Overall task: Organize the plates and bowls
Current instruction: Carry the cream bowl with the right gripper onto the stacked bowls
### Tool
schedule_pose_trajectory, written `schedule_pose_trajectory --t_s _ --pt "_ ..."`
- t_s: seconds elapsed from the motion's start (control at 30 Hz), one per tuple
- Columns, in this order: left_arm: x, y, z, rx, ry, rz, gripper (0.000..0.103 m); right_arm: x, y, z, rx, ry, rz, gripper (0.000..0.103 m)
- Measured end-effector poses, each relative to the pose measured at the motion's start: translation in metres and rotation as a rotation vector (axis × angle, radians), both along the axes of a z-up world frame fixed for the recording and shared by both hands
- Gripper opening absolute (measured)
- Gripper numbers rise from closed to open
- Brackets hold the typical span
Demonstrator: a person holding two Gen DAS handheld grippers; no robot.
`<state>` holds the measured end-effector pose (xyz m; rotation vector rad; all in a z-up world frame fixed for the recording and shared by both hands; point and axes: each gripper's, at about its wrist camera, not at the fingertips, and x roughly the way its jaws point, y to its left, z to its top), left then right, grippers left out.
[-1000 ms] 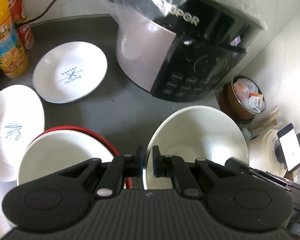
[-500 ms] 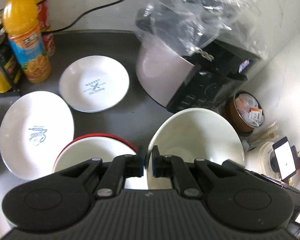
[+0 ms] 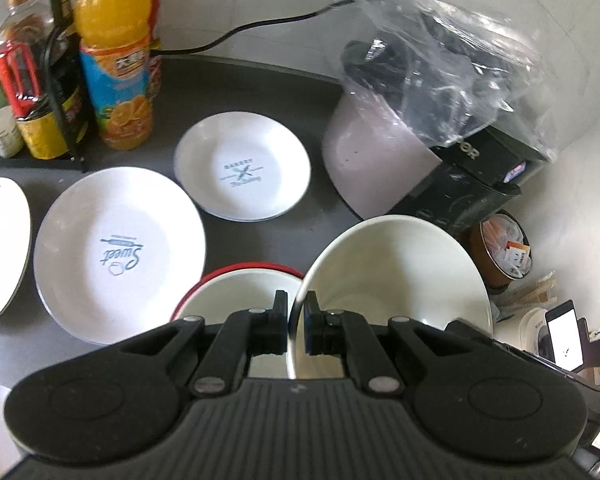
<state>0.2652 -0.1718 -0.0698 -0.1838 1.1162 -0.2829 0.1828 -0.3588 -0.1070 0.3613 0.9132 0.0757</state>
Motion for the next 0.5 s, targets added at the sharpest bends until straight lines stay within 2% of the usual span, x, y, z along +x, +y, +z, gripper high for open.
schedule_pose_trajectory --t_s 0.5 --pt "0.007 0.038 -0.017 -0.002 0.049 0.052 0.006 0.009 0.036 -0.01 -0.025 0.05 0.052 0.008"
